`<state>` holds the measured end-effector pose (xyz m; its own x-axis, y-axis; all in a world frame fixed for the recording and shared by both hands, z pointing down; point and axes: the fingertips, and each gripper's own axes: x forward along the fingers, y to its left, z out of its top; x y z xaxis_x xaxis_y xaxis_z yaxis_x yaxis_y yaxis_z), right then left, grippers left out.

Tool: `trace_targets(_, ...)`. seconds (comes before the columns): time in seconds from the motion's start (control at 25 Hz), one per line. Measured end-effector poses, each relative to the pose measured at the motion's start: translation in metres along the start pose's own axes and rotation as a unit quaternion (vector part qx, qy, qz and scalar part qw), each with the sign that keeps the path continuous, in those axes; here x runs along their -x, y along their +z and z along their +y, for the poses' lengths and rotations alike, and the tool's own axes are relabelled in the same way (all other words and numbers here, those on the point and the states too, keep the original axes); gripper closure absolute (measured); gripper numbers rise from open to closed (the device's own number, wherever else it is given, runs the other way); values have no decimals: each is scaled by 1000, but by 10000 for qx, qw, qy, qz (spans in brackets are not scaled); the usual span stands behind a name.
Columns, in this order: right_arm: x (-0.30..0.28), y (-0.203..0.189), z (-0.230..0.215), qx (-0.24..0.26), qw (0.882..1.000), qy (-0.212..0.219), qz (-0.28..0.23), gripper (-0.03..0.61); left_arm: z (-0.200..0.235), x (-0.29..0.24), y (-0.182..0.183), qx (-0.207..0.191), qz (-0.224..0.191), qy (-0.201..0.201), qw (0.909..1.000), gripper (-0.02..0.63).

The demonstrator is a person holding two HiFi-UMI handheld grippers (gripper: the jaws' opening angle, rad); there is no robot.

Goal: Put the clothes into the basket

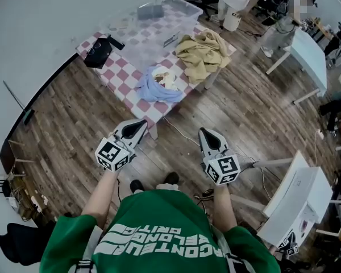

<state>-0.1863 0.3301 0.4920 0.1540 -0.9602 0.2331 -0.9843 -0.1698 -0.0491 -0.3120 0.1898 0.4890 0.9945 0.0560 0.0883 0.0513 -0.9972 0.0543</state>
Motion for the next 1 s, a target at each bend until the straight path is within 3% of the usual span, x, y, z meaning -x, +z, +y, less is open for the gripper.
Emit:
trace_targets(0.56,-19,-10,-41,63,9984,525,193,569,-4,-35,-18,115,137,618,9979,612)
trace_targets(1.0,-55,-9,-70,188,9966,731,331,569,26,-73,-28,259,112,769,9966,612)
